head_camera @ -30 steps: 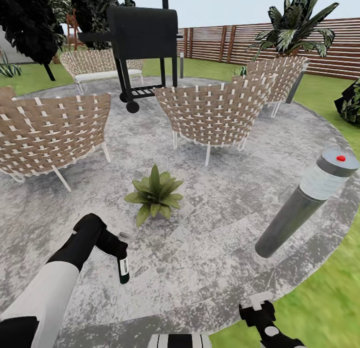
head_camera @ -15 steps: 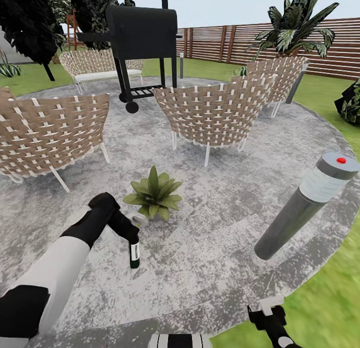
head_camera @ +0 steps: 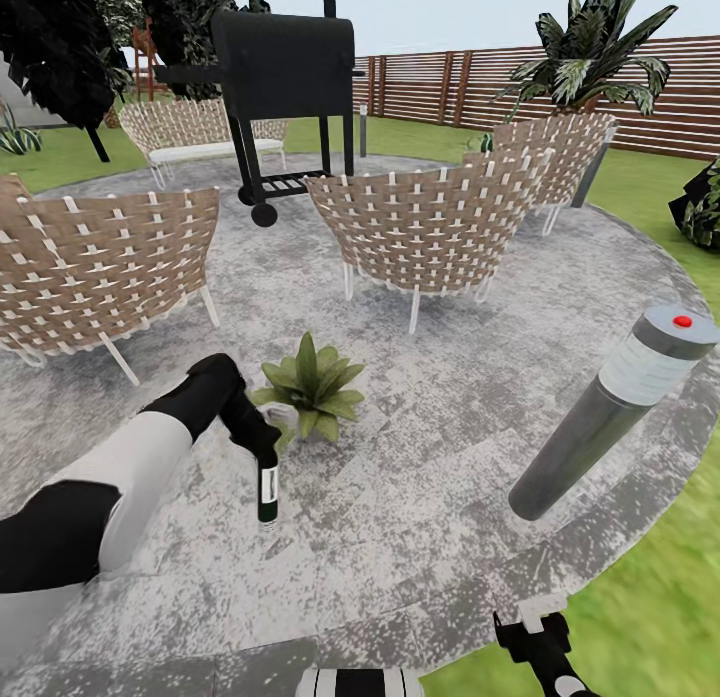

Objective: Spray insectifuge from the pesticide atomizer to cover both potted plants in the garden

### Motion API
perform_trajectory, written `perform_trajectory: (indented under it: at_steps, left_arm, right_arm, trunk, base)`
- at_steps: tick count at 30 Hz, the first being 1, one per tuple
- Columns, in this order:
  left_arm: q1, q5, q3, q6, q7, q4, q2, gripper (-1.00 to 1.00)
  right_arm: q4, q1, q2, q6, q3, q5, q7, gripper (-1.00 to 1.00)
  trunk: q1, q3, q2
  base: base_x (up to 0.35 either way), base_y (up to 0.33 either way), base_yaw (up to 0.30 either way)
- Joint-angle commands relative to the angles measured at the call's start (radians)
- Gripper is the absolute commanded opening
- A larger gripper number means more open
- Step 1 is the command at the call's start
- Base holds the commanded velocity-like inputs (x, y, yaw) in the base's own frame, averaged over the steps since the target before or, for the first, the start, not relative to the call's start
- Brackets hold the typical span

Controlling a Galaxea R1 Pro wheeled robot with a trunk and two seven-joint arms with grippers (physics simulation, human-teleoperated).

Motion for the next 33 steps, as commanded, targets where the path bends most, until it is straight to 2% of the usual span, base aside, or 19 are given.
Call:
perform_trajectory:
  at_steps: [1,3,9,17,25,29,33]
  left_arm:
    - [-0.013,-0.008,-0.004,0.011,-0.009,0.010,0.001,-1.00]
    - [-0.023,-0.009,-0.006,0.011,-0.010,0.023,0.006,-1.00]
    - [-0.010,-0.014,-0.009,0.009,-0.006,0.023,0.025,-1.00]
    - [-0.009,-0.016,-0.007,0.007,-0.001,0.017,0.026,-1.00]
    - [-0.007,-0.016,-0.005,0.007,0.005,0.015,0.030,-1.00]
    - [0.019,-0.017,-0.008,0.005,0.020,0.014,0.029,-1.00]
    - [0.024,-0.016,-0.008,0.006,0.028,0.013,0.023,-1.00]
  right_arm:
    - [0.001,-0.001,0.000,-0.002,0.001,0.010,-0.008,1.00]
    - [0.001,0.000,0.000,-0.002,0.001,0.010,-0.008,1.00]
    - [0.003,0.008,0.000,-0.002,0.001,0.011,-0.008,1.00]
    - [0.003,0.010,0.004,-0.002,0.003,0.011,-0.007,1.00]
    - [0.003,0.038,0.011,-0.006,0.003,0.013,-0.005,1.00]
    - [0.003,0.054,0.012,-0.068,0.003,0.013,0.003,1.00]
    - [0.003,0.059,0.011,-0.133,0.003,0.011,0.072,1.00]
  trunk:
    - [0.000,-0.001,0.000]
    - [0.000,-0.001,0.000]
    - [0.000,-0.001,0.000]
    - [0.000,-0.001,0.000]
    - [0.000,-0.001,0.000]
    - [0.000,-0.001,0.000]
    - [0.000,-0.001,0.000]
  base:
    - [0.000,0.000,0.000]
    - [0.000,0.000,0.000]
    - [0.013,0.000,0.000]
    - [0.230,-0.100,0.000]
    - [0.026,-0.015,0.000]
    - [0.000,0.000,0.000]
    - [0.012,0.000,0.000]
